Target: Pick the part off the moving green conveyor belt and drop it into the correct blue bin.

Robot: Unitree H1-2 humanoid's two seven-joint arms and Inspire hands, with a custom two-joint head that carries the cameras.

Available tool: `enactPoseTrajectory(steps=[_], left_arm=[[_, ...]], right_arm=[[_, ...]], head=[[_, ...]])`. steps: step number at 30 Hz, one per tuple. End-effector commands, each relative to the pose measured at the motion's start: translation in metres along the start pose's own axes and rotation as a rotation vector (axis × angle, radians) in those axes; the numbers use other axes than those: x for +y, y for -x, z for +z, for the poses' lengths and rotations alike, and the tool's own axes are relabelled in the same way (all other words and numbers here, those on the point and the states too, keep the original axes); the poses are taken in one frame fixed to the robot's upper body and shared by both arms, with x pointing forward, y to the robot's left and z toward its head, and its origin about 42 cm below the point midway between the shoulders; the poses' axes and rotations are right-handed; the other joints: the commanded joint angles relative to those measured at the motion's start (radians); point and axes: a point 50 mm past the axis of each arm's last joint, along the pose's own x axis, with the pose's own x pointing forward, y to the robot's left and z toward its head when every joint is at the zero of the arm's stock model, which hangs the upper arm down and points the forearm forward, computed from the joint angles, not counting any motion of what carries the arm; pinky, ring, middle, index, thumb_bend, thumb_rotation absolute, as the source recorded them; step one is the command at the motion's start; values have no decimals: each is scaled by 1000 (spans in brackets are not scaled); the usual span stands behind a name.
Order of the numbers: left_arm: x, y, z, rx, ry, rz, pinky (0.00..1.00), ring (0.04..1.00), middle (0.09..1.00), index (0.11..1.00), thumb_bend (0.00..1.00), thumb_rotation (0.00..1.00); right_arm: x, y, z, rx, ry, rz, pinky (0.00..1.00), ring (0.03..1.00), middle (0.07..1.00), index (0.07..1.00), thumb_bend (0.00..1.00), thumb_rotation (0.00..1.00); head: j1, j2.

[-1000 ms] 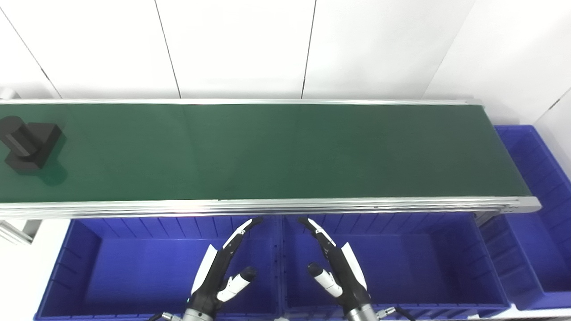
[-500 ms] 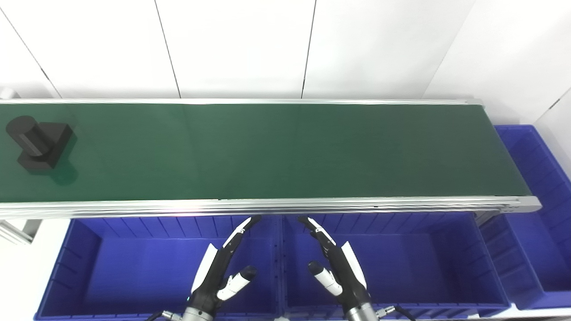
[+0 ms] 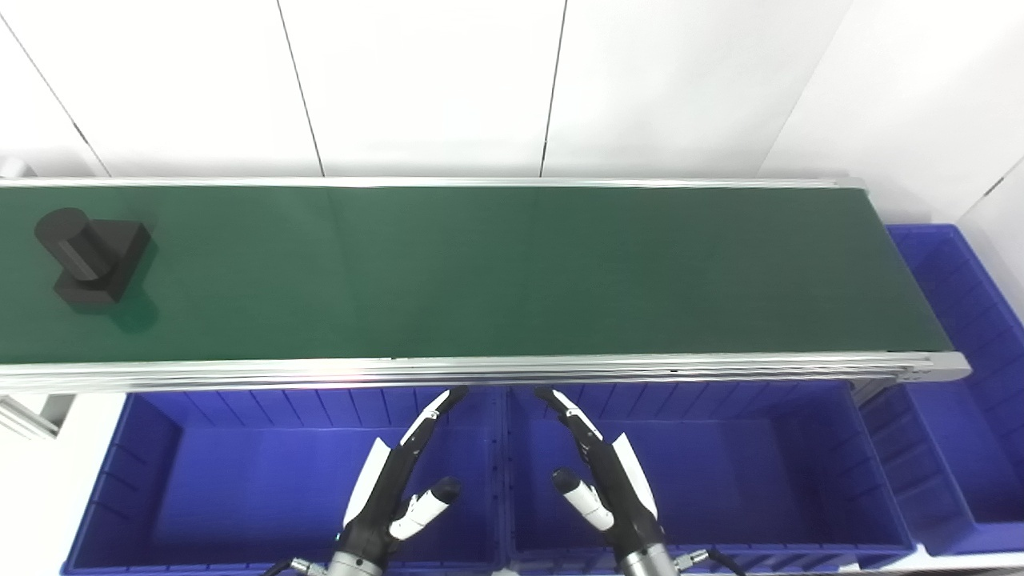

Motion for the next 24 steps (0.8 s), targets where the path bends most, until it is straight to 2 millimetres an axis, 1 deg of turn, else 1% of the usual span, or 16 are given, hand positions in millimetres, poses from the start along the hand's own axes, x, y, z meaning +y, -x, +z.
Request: enactPoseTrajectory(steps=[1, 3, 9, 14, 19, 21, 22, 23, 24], left_arm=[[2, -8, 8, -62, 5, 8, 971, 944, 933, 906, 814, 1000], [2, -7, 8, -61, 6, 8, 967, 943, 933, 907, 803, 1000], [3, -7, 7, -56, 12, 4, 966, 944, 934, 907, 832, 1000], [3, -7, 7, -56, 10, 3, 968, 944, 935, 909, 811, 1000], [3, -7, 7, -56, 11, 1, 963, 943, 935, 908, 826, 1000], [3, -7, 7, -56, 11, 2, 963, 943, 934, 906, 837, 1000], [3, -8, 7, -55, 6, 2, 961, 941, 932, 906, 835, 1000], [3, -8, 6, -54, 3, 2, 955, 937, 929, 905, 826, 1000], [2, -8, 5, -53, -2, 2, 955, 937, 929, 905, 825, 1000]], right_arm=[[-2, -6, 10, -80, -8, -5, 945, 950, 939, 895, 847, 1000], [-2, -6, 10, -80, -7, -5, 962, 954, 940, 897, 844, 1000], [-1, -6, 10, -81, -10, -6, 956, 953, 939, 897, 840, 1000], [-1, -6, 10, -81, -9, -4, 968, 958, 943, 899, 851, 1000], [-1, -6, 10, -80, -13, -6, 956, 955, 943, 898, 843, 1000], [-1, -6, 9, -77, -14, -8, 957, 954, 941, 897, 842, 1000], [0, -6, 9, -75, -14, -9, 955, 953, 940, 896, 843, 1000], [0, -6, 8, -73, -14, -9, 951, 951, 939, 895, 844, 1000], [0, -6, 7, -69, -13, -9, 950, 950, 939, 894, 844, 1000]], head=[[1, -1], [1, -1], [-2, -1], [-3, -1], [-3, -1], [-2, -8], [2, -20], [2, -20], [20, -40]])
